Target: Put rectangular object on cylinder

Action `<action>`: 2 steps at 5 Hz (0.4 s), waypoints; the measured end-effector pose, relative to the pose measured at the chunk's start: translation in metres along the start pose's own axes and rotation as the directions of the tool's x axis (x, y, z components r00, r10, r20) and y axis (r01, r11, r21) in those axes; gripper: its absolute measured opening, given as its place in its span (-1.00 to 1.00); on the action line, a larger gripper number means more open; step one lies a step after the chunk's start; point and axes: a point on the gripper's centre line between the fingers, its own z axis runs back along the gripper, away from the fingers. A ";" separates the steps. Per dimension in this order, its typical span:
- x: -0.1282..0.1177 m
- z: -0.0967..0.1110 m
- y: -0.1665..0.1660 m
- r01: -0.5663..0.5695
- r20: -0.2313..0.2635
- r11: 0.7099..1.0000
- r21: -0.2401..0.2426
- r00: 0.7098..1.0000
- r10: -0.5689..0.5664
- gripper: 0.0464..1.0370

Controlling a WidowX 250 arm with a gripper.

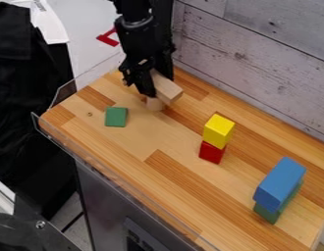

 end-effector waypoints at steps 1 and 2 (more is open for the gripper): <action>-0.001 -0.006 0.002 -0.014 -0.017 1.000 0.013 1.000 0.014 0.07; -0.002 -0.006 0.001 -0.015 -0.022 1.000 0.007 1.000 0.015 0.07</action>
